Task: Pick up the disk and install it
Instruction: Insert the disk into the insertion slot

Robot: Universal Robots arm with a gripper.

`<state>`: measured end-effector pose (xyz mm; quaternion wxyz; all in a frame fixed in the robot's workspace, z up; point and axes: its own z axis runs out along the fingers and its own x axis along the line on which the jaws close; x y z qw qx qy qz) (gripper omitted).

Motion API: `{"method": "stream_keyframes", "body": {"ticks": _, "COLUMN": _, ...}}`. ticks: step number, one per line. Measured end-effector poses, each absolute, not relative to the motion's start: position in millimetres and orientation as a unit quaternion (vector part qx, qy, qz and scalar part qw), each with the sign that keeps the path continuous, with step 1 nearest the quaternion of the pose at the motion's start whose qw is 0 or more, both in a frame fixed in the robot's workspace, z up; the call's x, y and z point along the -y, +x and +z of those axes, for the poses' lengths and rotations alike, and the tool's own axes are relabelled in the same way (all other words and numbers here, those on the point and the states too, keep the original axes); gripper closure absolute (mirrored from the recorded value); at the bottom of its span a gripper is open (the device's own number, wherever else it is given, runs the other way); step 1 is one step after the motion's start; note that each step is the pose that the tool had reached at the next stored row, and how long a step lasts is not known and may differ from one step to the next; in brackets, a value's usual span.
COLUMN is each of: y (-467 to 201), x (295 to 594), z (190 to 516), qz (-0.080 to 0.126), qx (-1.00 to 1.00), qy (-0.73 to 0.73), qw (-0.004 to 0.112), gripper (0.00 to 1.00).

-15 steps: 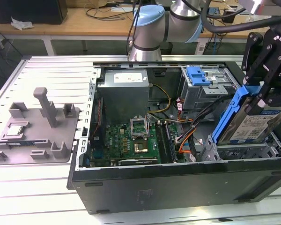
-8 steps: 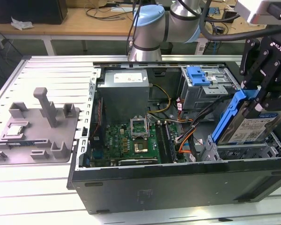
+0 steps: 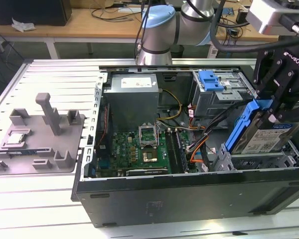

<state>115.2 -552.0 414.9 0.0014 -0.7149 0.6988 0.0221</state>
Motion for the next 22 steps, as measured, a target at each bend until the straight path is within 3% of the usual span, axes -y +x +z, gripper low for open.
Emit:
{"method": "stream_keyframes", "body": {"ticks": 8, "y": 115.2, "x": 552.0, "z": 407.1, "qz": 0.022, "qx": -0.699, "qy": -0.715, "qw": 0.001, "gripper": 0.64}}
{"method": "stream_keyframes", "body": {"ticks": 10, "y": 115.3, "x": 552.0, "z": 407.2, "qz": 0.021, "qx": -0.699, "qy": -0.715, "qw": 0.001, "gripper": 0.56}}
{"method": "stream_keyframes", "body": {"ticks": 12, "y": 115.3, "x": 552.0, "z": 407.1, "qz": 0.021, "qx": -0.699, "qy": -0.715, "qw": 0.001, "gripper": 0.56}}
{"method": "stream_keyframes", "body": {"ticks": 13, "y": 115.2, "x": 552.0, "z": 407.1, "qz": 0.021, "qx": -0.699, "qy": -0.715, "qw": 0.0, "gripper": 0.5}}
{"method": "stream_keyframes", "body": {"ticks": 22, "y": 115.2, "x": 552.0, "z": 407.1, "qz": 0.021, "qx": -0.699, "qy": -0.715, "qw": 0.0, "gripper": 0.5}}
